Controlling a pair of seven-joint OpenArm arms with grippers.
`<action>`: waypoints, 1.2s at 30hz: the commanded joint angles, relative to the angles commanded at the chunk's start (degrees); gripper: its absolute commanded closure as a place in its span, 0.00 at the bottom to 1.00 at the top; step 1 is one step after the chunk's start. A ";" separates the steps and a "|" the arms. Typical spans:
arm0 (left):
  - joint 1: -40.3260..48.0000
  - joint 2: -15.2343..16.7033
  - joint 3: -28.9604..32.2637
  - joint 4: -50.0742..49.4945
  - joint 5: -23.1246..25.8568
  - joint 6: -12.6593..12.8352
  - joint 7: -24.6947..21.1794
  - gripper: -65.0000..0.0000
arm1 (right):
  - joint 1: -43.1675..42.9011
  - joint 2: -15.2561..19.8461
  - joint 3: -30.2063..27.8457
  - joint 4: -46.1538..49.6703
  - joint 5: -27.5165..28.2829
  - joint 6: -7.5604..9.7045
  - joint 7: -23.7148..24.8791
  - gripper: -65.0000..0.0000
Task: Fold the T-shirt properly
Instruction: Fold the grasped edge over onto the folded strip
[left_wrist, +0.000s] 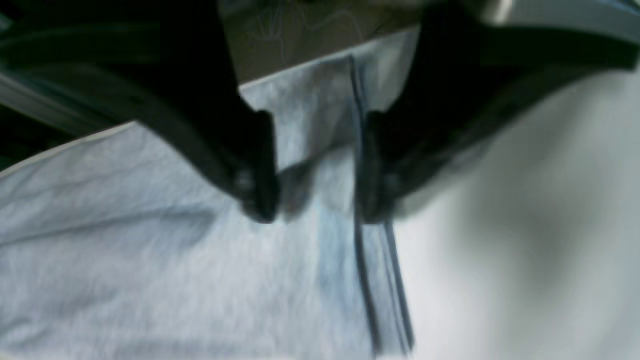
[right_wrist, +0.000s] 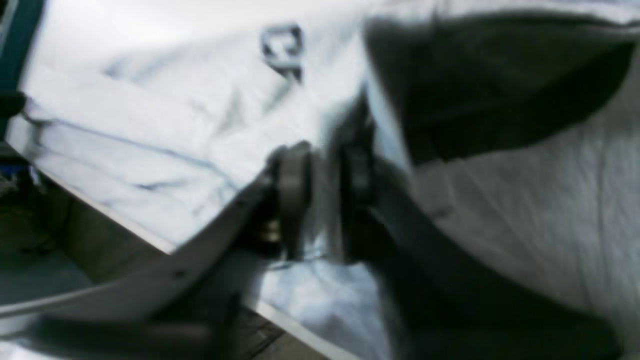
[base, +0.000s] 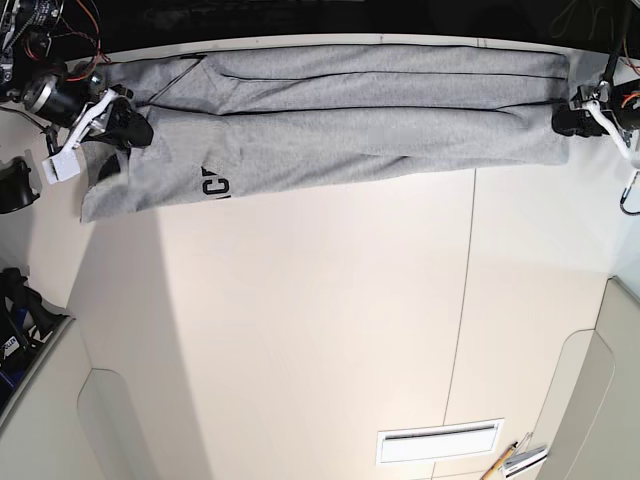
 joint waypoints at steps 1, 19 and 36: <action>0.02 -0.02 -0.02 0.00 0.02 0.00 -0.02 0.50 | 0.02 0.02 0.02 0.00 0.07 -0.15 -0.02 0.46; 0.31 7.78 -13.64 -6.34 -2.51 0.00 -4.26 0.35 | 0.09 -4.66 4.07 4.22 -5.42 0.09 6.12 1.00; 0.35 7.74 0.87 -8.17 -2.40 0.00 -1.86 0.35 | 1.16 -4.63 1.70 -6.88 -3.76 0.07 7.19 1.00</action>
